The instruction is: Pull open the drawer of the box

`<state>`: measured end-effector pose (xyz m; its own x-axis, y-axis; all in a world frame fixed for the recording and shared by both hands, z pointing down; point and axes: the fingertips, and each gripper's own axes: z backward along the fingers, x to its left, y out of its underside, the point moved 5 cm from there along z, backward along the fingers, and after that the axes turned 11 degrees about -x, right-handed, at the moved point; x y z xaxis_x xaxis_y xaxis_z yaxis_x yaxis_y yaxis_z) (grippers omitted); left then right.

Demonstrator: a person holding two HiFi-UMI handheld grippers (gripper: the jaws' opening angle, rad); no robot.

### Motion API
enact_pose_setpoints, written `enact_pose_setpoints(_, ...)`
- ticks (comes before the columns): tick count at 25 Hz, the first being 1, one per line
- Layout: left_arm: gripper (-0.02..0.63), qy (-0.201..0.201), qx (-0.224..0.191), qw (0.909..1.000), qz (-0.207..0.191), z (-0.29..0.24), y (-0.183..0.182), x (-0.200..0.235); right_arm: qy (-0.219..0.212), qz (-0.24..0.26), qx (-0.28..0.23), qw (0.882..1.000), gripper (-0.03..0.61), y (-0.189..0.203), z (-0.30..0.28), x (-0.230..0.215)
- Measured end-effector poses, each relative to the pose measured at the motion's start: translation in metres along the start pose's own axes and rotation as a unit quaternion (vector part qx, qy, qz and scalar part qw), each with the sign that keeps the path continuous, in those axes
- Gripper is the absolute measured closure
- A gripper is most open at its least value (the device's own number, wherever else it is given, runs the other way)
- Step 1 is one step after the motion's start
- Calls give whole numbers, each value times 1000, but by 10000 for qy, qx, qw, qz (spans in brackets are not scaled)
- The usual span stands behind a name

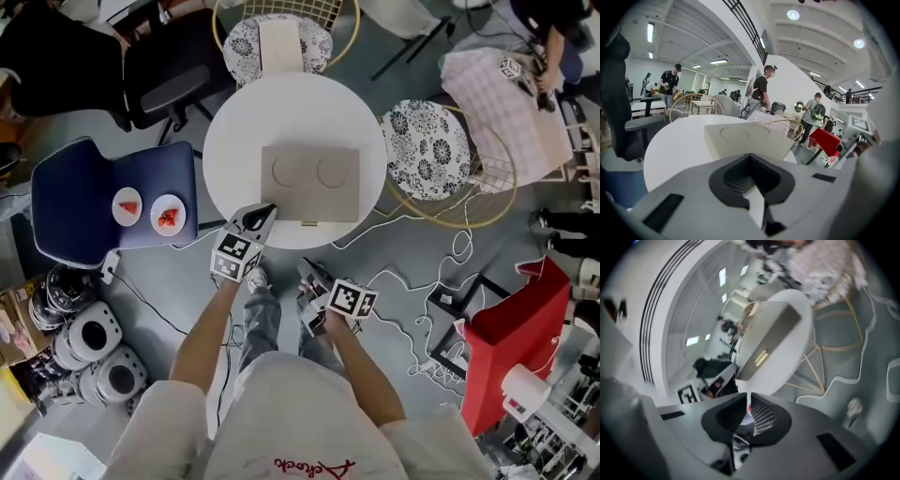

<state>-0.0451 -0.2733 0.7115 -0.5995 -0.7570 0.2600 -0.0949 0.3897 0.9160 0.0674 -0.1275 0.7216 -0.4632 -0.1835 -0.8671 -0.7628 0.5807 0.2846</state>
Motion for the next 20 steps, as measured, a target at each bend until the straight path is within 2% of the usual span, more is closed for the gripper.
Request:
enact_pose_setpoints(1,602,4,5,10000,-5,0,0,0,-99,-891,-286,9956,557,-3,-3,-6)
enact_pose_setpoints(2,603,13,13,10000,-11,-1,0,0,-196,-1664,-561,9843,530,-7,-5,-11)
enact_pose_setpoints(3,603,24,21,10000,-14,-1,0,0,-266,-2213,-766,9718,492,-9,-7,-17)
enact_pose_setpoints(4,603,35,24,10000,-13,-1,1,1,-303,-2509,-876,9636,488,-11,-9,-21)
enact_pose_setpoints(5,603,43,24,10000,-10,-1,1,1,-325,-2588,-900,9612,481,-12,-11,-25)
enact_pose_setpoints(9,603,54,17,10000,-2,-2,0,1,-530,-2235,-751,9704,447,-18,-17,-22)
enact_pose_setpoints(11,603,45,5,10000,10,-2,-1,1,-521,-2143,-835,9718,432,-24,-20,-23)
enact_pose_setpoints(15,603,32,1,10000,10,-1,1,0,-405,-2077,-1095,9712,431,-36,-27,-31)
enact_pose_setpoints(20,603,63,3,10000,-28,-2,-1,0,-368,-1867,-1104,9755,433,-48,-40,-32)
